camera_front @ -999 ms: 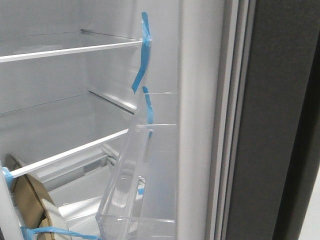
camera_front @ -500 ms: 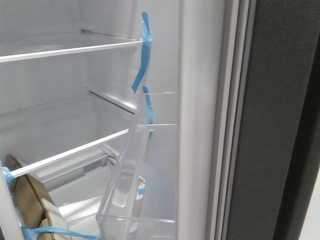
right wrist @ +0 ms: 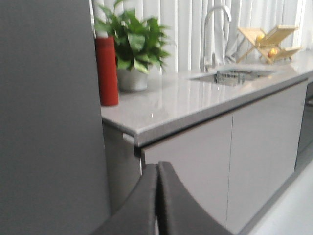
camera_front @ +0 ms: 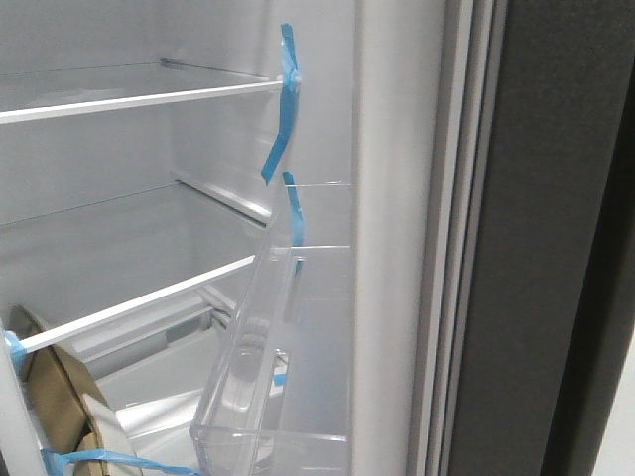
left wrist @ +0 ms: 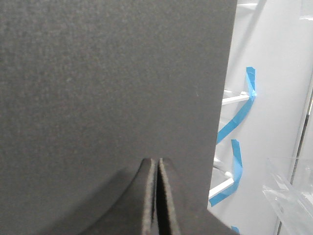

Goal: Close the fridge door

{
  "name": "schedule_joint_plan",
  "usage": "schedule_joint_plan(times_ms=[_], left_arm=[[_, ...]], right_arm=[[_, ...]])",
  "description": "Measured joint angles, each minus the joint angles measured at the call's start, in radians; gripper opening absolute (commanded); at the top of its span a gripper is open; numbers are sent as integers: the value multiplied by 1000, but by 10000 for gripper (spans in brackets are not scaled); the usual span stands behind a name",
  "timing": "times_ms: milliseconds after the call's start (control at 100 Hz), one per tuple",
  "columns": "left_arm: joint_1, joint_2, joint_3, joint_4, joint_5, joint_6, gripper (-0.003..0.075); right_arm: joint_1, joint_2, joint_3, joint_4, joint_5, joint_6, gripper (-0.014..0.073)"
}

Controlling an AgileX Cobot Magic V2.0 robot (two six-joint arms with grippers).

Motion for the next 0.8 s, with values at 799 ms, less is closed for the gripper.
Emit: schedule_joint_plan(times_ms=[799], left_arm=[[0, 0, 0, 0, 0, 0, -21]], right_arm=[[197, 486, -711, 101, 193, 2, -76]])
